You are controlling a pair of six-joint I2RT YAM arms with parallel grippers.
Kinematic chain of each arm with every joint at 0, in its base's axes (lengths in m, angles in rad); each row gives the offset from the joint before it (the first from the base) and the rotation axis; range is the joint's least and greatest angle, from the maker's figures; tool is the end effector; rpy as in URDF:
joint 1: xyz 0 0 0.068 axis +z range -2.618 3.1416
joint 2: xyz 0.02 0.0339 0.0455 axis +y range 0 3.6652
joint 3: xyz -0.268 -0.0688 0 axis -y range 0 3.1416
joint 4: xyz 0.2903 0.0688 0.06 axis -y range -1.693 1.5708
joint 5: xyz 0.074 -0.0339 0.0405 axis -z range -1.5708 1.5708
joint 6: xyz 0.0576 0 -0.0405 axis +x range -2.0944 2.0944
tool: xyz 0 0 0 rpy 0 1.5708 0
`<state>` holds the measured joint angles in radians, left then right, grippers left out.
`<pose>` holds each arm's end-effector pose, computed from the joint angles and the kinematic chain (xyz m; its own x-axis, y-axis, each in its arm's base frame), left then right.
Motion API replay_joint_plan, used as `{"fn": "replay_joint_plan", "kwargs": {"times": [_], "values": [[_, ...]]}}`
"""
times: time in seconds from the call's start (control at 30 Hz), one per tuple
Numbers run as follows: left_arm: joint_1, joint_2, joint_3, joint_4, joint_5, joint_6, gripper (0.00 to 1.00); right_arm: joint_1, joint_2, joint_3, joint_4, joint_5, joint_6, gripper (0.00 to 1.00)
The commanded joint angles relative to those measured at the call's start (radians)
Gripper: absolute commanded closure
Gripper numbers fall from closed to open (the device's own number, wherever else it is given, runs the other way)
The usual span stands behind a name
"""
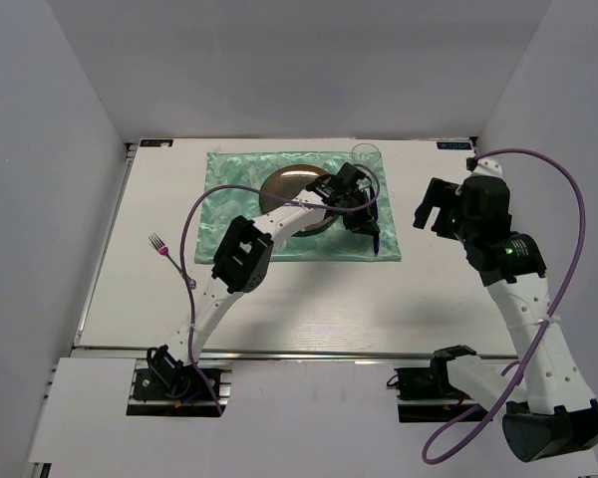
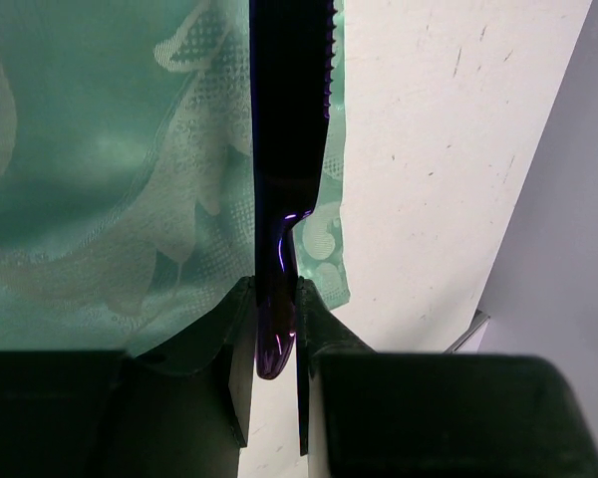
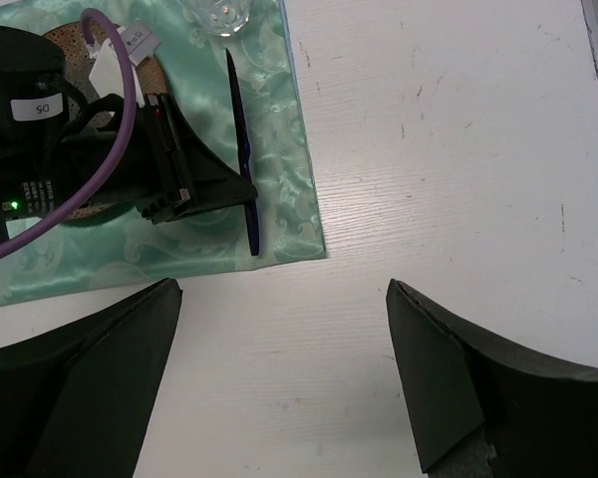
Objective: Set the dinner table for one person
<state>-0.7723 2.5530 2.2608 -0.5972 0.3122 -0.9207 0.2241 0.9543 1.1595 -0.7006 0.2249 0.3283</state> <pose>0.4313 -0.4448 0.1361 -0.9757 -0.1071 -0.1913 0.0429 0.7623 -0.6458 0.2481 0.0434 0.3882 -0.4469 0.2205 -0.8670 0.1255 0.9750 0.1833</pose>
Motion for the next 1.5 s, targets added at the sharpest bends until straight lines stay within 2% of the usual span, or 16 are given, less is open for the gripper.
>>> {"fn": "replay_joint_plan", "kwargs": {"times": [0.0,0.27,0.9,1.13,1.23,1.27,1.4,1.47], "values": [[0.011,0.003,0.042,0.037,0.027,0.025,1.0,-0.003,-0.025,-0.011,0.039,-0.004,-0.021,0.11],[0.011,0.021,0.042,0.051,-0.002,0.059,1.0,0.0,-0.031,-0.018,0.042,-0.009,-0.025,0.11],[0.021,0.026,0.026,0.033,-0.079,-0.02,1.0,-0.005,-0.028,-0.037,0.053,-0.021,-0.032,0.11],[0.021,0.036,0.029,0.04,-0.068,-0.021,1.0,-0.005,-0.031,-0.04,0.058,-0.024,-0.032,0.11],[0.021,0.035,0.029,0.036,-0.074,-0.024,0.9,-0.005,-0.034,-0.046,0.062,-0.03,-0.034,0.11],[0.021,0.033,0.028,0.039,-0.074,-0.023,0.8,-0.005,-0.038,-0.05,0.064,-0.035,-0.034,0.11],[0.021,0.024,0.028,0.04,-0.074,-0.021,0.64,-0.003,-0.042,-0.052,0.066,-0.033,-0.031,0.11],[0.021,0.012,0.026,0.036,-0.074,-0.015,0.6,-0.005,-0.046,-0.052,0.064,-0.035,-0.031,0.11]]}}
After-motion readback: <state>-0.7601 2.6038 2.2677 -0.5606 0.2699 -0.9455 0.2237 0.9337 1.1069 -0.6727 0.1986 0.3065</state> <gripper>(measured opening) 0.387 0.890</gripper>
